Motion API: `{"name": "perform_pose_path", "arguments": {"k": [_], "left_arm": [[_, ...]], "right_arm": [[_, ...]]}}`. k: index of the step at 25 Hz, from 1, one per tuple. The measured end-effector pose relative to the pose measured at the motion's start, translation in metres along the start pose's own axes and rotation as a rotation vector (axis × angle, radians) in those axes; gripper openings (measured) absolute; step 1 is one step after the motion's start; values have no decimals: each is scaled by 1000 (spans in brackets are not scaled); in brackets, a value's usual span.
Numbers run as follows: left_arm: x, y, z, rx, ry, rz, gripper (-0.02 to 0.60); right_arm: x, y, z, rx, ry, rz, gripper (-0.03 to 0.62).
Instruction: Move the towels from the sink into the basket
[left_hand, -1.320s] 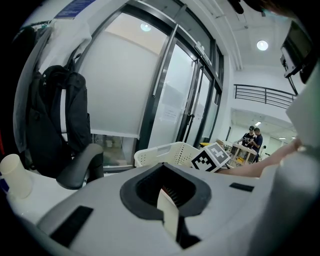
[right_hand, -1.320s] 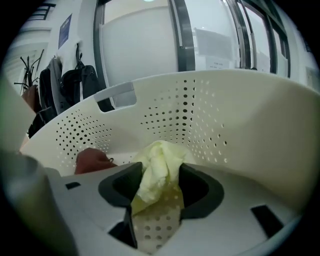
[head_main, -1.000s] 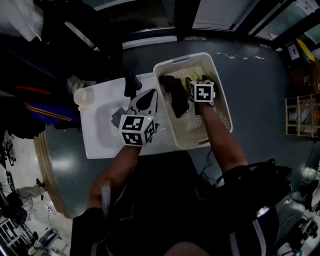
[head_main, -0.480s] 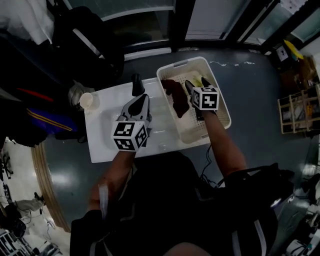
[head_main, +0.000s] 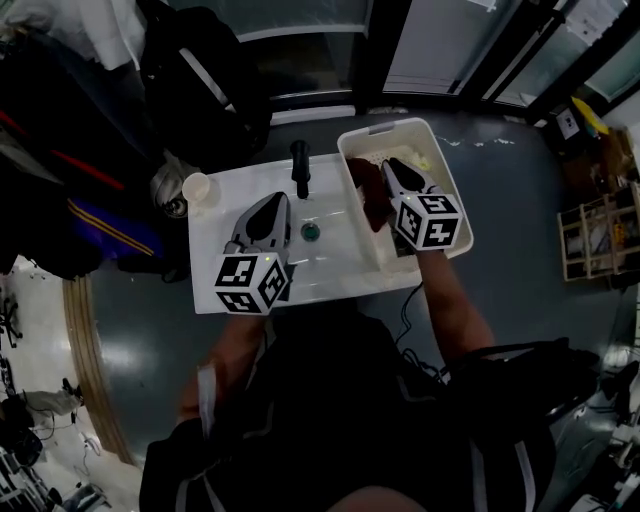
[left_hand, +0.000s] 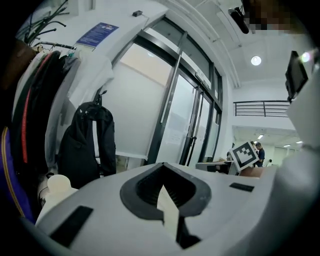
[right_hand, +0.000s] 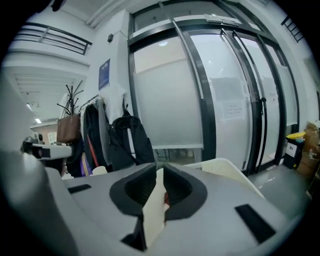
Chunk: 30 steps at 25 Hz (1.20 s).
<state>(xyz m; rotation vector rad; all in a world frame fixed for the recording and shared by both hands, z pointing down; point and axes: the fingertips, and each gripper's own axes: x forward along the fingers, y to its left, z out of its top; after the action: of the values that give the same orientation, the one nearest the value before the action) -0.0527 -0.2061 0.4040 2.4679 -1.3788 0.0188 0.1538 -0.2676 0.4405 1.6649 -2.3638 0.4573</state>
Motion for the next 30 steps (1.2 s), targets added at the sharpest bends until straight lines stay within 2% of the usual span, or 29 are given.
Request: {"name": "perform_pose_path", "arguments": {"k": [4, 8, 15, 21, 25, 30], "left_arm": [[-24, 14, 8, 42, -21, 34, 3], [-46, 30, 10, 11, -42, 75, 3], [-71, 46, 11, 19, -45, 128, 3], [-85, 56, 15, 18, -72, 148, 3], [-88, 57, 19, 32, -75, 140, 3], [-89, 59, 19, 47, -70, 148, 3]], "right_arm": [[-13, 47, 17, -22, -59, 91, 26], [-23, 90, 29, -56, -100, 167, 12], [-29, 145, 32, -115, -124, 266, 9], [-25, 168, 33, -150, -135, 290, 9], [-23, 168, 41, -144, -168, 273, 9], [-22, 172, 42, -146, -160, 293, 9]]}}
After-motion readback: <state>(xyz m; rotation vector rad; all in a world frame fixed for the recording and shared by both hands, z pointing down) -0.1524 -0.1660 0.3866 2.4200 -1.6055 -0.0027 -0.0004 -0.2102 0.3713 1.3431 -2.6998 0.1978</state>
